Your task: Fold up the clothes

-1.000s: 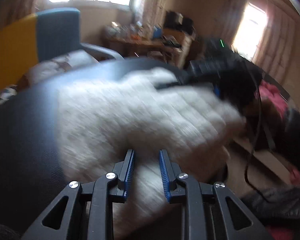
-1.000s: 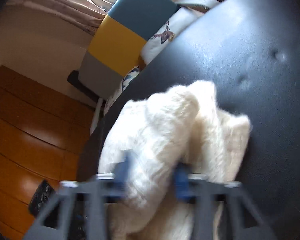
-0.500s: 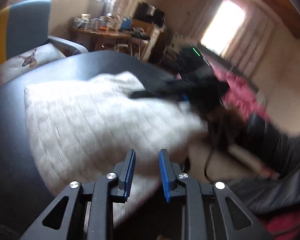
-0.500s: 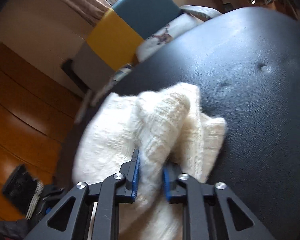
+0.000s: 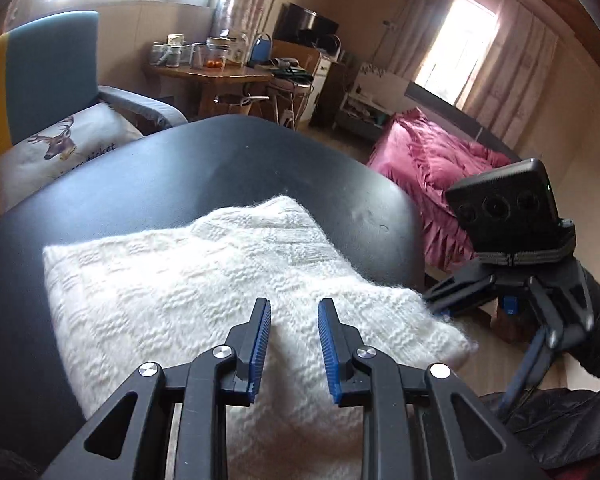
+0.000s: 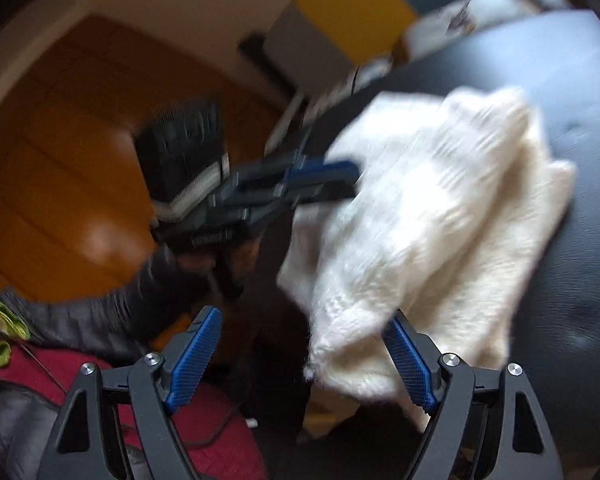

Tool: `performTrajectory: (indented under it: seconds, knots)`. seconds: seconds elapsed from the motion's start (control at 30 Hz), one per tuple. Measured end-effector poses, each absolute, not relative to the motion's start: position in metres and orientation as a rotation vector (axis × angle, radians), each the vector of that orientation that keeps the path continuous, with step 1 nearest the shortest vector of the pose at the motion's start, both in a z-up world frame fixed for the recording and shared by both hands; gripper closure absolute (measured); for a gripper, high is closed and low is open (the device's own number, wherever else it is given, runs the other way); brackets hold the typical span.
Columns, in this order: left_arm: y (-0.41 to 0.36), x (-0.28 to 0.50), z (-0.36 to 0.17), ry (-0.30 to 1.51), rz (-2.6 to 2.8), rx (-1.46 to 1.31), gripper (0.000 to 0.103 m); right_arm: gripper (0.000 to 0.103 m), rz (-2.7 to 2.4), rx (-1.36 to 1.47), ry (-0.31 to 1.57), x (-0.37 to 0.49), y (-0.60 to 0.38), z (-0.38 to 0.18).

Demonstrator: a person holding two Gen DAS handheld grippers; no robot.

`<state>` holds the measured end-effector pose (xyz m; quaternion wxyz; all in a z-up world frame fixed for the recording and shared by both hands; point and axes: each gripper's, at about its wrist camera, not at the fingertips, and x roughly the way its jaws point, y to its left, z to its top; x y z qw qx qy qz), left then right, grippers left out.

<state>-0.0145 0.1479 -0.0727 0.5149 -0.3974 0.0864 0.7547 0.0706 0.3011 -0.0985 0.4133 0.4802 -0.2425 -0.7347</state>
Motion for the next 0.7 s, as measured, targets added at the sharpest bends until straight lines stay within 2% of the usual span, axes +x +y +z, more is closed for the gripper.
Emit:
performTrajectory:
  seconds: [0.2, 0.33, 0.37, 0.43, 0.7]
  knots:
    - [0.186, -0.022, -0.089, 0.318, 1.786, -0.967, 0.08, 0.019, -1.507, 1.196, -0.551, 0.068, 0.27, -0.111]
    - [0.214, -0.022, -0.106, 0.408, 1.766, -0.972, 0.08, 0.019, -1.452, 1.374, -0.398, 0.087, 0.264, -0.131]
    - [0.221, -0.022, -0.11, 0.431, 1.761, -0.973, 0.08, 0.027, -1.474, 1.421, -0.375, 0.089, 0.267, -0.141]
    - [0.228, -0.02, -0.112, 0.451, 1.773, -0.964, 0.08, 0.033, -1.53, 1.41, -0.427, 0.095, 0.281, -0.146]
    - [0.21, -0.013, -0.079, 0.287, 1.801, -0.939, 0.08, 0.033, -1.788, 1.314, -0.677, 0.127, 0.324, -0.133]
